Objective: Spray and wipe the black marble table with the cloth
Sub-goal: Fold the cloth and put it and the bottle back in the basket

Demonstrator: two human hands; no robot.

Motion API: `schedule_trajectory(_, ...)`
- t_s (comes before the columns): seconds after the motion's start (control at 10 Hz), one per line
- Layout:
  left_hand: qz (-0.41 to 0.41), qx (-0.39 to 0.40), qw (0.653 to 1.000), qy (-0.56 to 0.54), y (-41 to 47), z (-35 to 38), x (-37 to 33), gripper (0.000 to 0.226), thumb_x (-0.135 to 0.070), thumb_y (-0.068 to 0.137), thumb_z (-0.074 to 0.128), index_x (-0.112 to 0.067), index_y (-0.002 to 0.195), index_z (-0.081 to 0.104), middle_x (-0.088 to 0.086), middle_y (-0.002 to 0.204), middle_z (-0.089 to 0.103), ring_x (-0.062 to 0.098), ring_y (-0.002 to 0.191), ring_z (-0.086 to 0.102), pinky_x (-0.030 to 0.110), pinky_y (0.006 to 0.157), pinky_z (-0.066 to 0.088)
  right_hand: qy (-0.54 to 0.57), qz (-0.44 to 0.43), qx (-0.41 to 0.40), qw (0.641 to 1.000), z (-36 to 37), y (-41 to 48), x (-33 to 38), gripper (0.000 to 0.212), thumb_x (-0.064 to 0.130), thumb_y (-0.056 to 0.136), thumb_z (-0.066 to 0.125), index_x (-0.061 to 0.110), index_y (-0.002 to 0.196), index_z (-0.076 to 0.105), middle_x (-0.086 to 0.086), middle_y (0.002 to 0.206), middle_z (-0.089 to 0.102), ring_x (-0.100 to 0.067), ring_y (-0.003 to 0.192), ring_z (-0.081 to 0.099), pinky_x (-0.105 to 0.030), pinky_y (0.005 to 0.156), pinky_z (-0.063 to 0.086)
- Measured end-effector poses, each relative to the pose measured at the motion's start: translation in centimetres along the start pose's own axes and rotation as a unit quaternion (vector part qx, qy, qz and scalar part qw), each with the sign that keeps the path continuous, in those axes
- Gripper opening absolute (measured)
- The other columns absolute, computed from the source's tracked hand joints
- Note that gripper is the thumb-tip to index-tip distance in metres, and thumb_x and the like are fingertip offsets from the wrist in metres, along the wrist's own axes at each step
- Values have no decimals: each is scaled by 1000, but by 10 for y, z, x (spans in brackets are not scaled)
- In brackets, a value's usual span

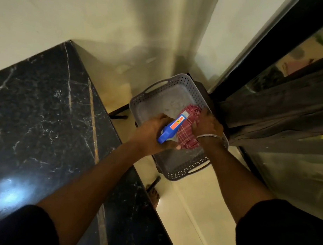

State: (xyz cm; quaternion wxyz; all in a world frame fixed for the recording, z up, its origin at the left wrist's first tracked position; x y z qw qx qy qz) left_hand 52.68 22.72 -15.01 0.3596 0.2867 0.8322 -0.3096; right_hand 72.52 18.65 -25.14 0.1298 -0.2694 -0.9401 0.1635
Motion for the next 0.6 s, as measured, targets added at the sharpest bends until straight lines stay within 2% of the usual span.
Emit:
schedule_trajectory(0.1, -17, 57, 997, 54, -2, -6, -5, 75, -35, 66, 89, -12, 130, 55, 8, 122, 60, 23, 109, 60, 45, 96, 51, -2, 1, -9, 1000, -12, -6, 4, 61, 41, 95, 53, 10, 144, 33, -17, 134, 53, -35, 117, 58, -43, 93, 48)
schedule_trajectory(0.2, -31, 81, 990, 109, -4, -11, -5, 93, -35, 62, 91, -18, 141, 45, 6, 133, 56, 23, 121, 55, 47, 103, 47, 15, -4, -14, 1000, -23, -14, 7, 58, 38, 94, 55, 10, 142, 36, -17, 131, 55, -35, 116, 59, -44, 93, 49)
schedule_trajectory(0.3, -59, 110, 982, 143, -11, -20, -6, 122, -39, 59, 91, -19, 155, 19, 8, 151, 42, 27, 138, 40, 45, 115, 35, 12, -12, -9, 1000, -33, -24, 11, 57, 37, 95, 54, 11, 143, 37, -18, 131, 56, -36, 116, 58, -44, 94, 49)
schedule_trajectory(0.4, -75, 134, 983, 103, -25, -31, -16, 135, -41, 61, 90, -17, 157, -3, 8, 162, 22, 28, 149, 18, 43, 121, 19, -5, -19, 10, 1000, -44, -42, 16, 61, 38, 95, 53, 12, 146, 34, -18, 134, 53, -37, 119, 56, -47, 97, 49)
schedule_trajectory(0.5, -67, 115, 984, 118, -42, -46, -26, 133, -53, 64, 85, -20, 157, -5, 8, 165, 11, 27, 152, 6, 45, 123, 11, -17, -34, 17, 999, -60, -63, 22, 60, 39, 95, 53, 13, 145, 34, -17, 135, 52, -36, 122, 52, -45, 98, 46)
schedule_trajectory(0.6, -46, 80, 986, 136, -75, -63, -38, 126, -66, 67, 76, -22, 157, -1, 8, 166, 7, 26, 153, 2, 46, 124, 7, -25, -33, 11, 999, -80, -92, 29, 59, 36, 94, 53, 14, 146, 33, -16, 137, 48, -35, 124, 47, -43, 98, 43)
Point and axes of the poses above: each hand's wrist, its own y-axis towards the middle knuckle, its own z-axis out of the palm, x = y × z, the point moved 3 cm from there along y, towards the middle knuckle
